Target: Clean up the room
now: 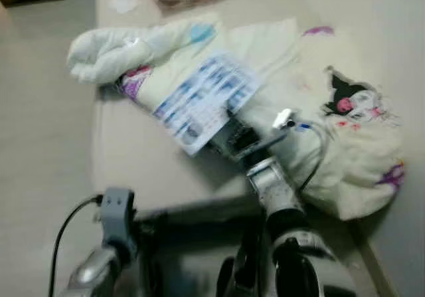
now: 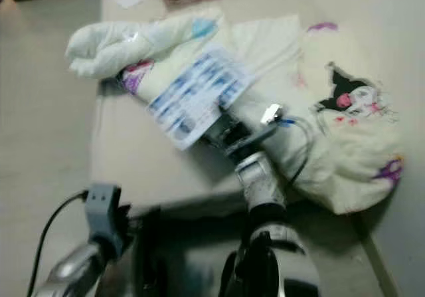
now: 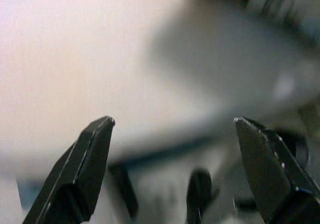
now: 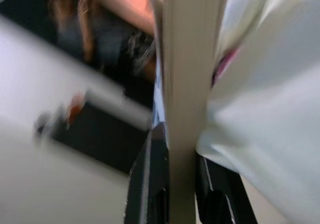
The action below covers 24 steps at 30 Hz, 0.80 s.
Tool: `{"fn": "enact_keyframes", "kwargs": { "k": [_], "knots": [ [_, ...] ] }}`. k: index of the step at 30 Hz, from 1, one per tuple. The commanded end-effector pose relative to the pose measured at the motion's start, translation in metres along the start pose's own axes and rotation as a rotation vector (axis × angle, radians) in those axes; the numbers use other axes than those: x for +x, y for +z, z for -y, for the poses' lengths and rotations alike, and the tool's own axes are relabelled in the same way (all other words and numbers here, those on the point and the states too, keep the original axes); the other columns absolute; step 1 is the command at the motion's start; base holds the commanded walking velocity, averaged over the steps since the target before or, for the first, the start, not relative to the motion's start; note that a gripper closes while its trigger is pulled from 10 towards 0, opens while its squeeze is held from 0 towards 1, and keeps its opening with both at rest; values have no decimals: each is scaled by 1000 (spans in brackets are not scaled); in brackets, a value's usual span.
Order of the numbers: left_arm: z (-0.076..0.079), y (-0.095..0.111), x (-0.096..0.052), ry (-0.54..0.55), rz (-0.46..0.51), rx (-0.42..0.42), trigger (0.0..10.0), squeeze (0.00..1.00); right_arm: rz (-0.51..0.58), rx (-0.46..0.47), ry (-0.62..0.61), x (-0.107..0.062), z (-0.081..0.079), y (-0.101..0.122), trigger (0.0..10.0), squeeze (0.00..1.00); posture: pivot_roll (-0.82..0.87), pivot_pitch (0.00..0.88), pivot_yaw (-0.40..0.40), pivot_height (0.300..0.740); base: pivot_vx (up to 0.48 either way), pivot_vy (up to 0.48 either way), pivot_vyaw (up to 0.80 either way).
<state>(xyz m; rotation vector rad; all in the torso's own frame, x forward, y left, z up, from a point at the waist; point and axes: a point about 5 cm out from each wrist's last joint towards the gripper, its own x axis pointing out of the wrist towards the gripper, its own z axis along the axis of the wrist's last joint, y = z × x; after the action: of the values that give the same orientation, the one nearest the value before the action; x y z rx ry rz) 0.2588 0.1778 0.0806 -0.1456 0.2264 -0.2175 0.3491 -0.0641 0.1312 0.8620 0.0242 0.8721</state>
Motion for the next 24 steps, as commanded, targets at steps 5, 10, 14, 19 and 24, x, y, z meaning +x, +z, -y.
{"fn": "enact_keyframes", "kwargs": {
  "k": [5, 10, 14, 19, 24],
  "knots": [
    [-50, -31, 6, 199, -92, -4, 10000, 0, -332, -39, -188, -36, 22, -86, 10000, 0, 82, 0, -114, 603, 0, 0, 0],
    [-64, -59, -1, 277, -187, -25, 10000, 0, -420, -109, -394, -74, 44, -92, 10000, 0, 63, 0, -105, 622, 0, 0, 0],
    [-63, -75, -5, 284, -235, -41, 10000, 0, -419, -163, -492, -86, 53, -84, 10000, 0, 51, 0, -98, 637, 0, 0, 0],
    [-59, -84, -4, 275, -252, -46, 10000, 0, -378, -195, -562, -89, 58, -71, 10000, 0, 47, 0, -100, 637, 0, 0, 0],
    [-57, -87, 0, 266, -254, -50, 10000, 0, -328, -210, -585, -87, 61, -60, 10000, 0, 39, 0, -98, 637, 0, 0, 0]
  ]
}}
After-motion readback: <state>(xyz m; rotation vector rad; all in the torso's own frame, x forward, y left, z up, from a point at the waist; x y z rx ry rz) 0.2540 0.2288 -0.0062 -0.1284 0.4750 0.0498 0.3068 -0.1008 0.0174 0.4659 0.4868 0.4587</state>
